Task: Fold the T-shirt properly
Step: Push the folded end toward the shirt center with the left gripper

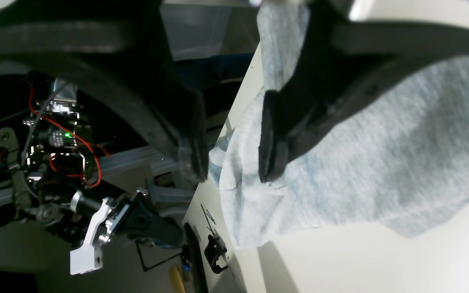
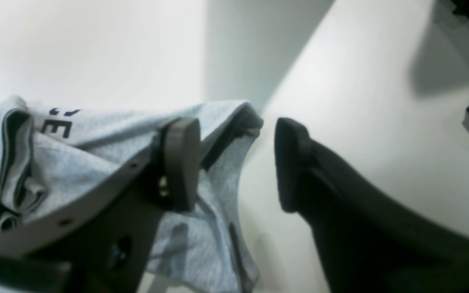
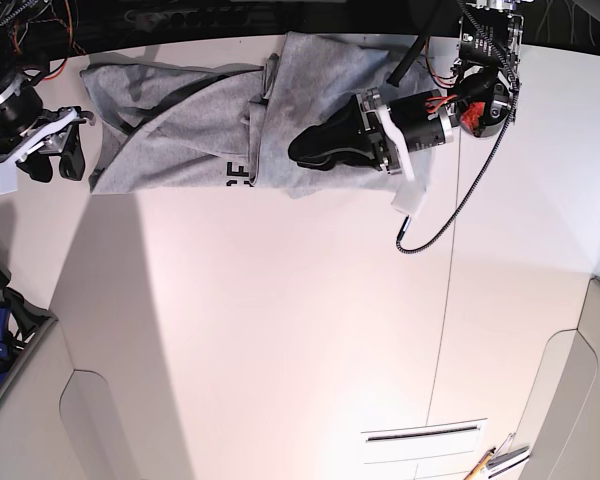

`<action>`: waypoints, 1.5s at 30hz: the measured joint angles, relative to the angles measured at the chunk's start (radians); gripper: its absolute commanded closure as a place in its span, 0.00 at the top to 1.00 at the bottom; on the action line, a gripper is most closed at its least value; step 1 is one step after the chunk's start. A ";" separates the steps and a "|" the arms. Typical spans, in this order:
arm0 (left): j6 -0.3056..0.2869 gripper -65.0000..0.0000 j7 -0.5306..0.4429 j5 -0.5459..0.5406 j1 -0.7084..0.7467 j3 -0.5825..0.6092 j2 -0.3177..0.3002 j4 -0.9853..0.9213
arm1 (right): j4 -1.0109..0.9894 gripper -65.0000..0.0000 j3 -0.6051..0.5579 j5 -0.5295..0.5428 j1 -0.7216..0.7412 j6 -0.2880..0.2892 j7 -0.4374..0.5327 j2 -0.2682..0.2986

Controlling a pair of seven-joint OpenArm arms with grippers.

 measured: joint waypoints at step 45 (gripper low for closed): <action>0.000 0.37 0.000 0.022 -0.022 -0.091 -0.014 0.000 | -0.558 0.33 -0.031 0.384 0.099 0.034 -0.116 0.033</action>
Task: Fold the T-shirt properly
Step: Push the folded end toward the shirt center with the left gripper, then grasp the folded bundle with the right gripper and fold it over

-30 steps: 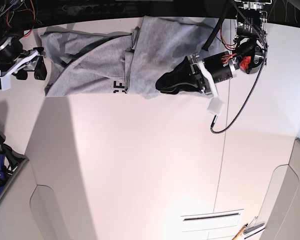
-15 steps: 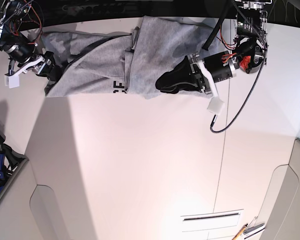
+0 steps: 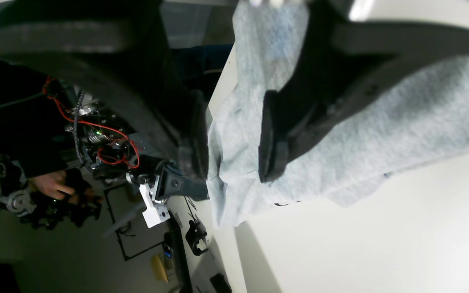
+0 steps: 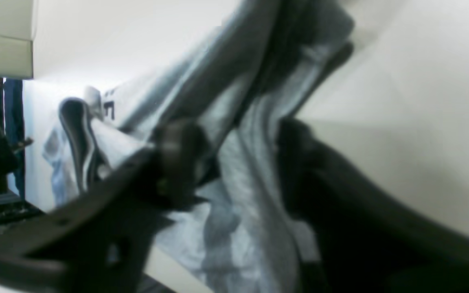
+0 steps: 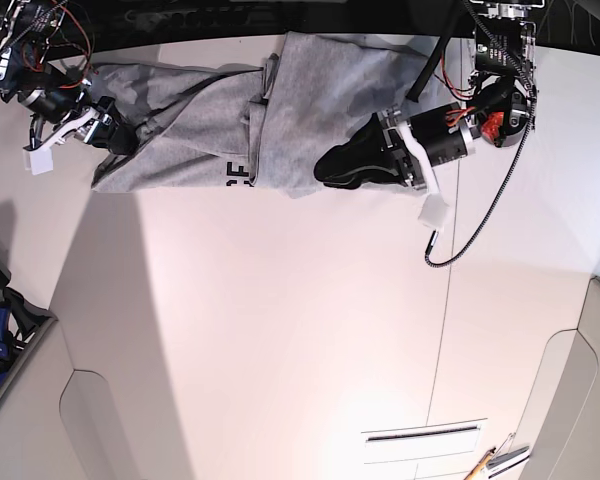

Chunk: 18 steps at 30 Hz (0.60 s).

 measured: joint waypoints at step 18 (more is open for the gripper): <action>0.000 0.05 -0.010 0.188 0.078 -0.306 -0.092 0.000 | 0.064 0.00 -0.001 0.169 0.042 0.016 -0.095 -0.006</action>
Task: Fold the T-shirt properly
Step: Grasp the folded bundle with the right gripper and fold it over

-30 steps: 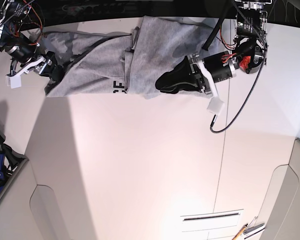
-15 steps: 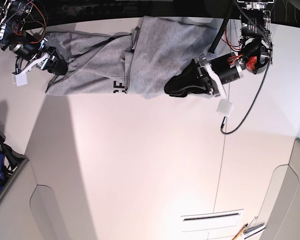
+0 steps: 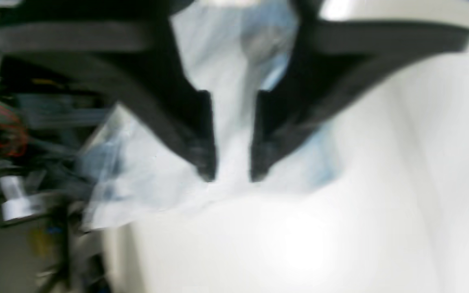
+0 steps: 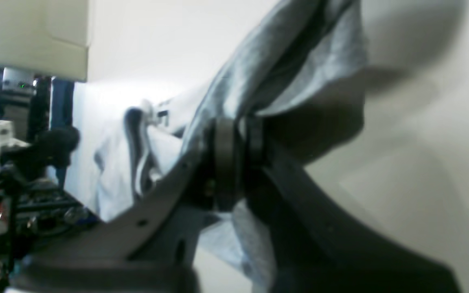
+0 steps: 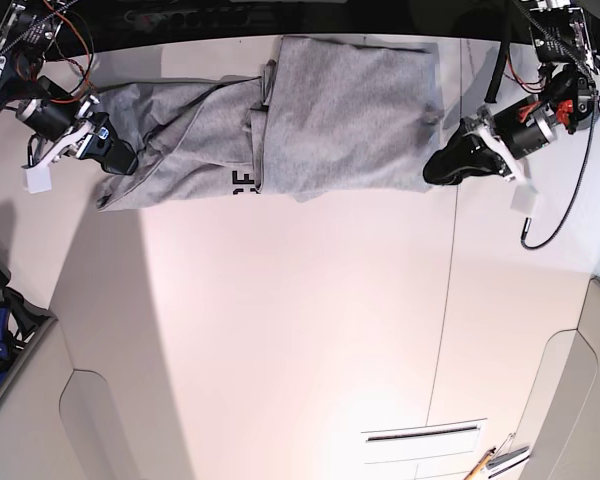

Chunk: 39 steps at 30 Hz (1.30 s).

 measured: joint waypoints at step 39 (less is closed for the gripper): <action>0.000 0.00 -0.048 0.257 0.058 -0.024 0.001 0.000 | 0.280 0.00 -0.998 -0.637 -0.016 -0.028 0.372 -0.179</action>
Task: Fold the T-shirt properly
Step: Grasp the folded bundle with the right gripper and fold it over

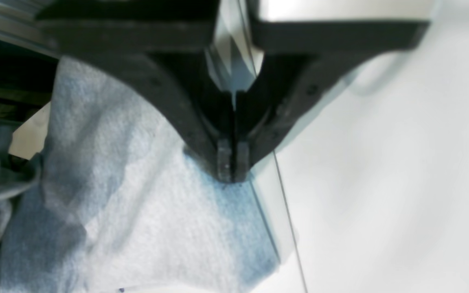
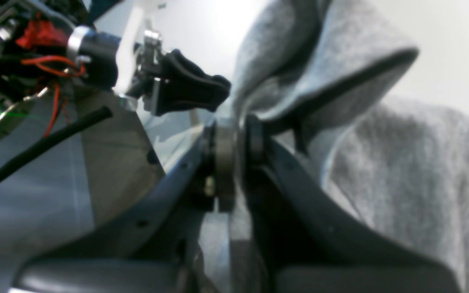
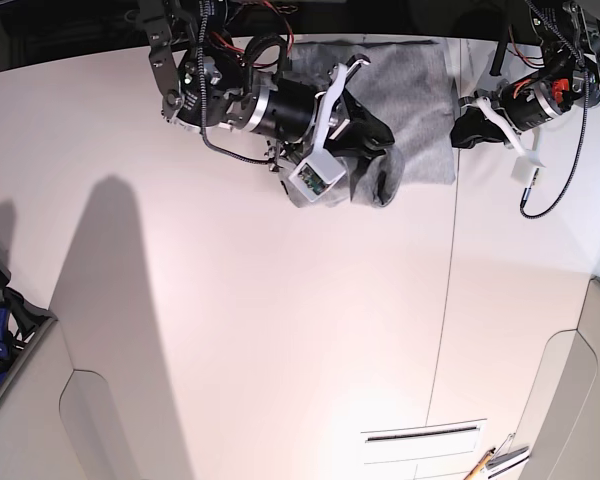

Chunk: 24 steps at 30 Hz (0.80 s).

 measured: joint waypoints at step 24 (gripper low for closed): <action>0.000 0.00 0.000 0.000 0.000 0.000 0.000 0.000 | -0.017 0.38 -0.159 -0.095 0.000 -0.093 0.079 -0.053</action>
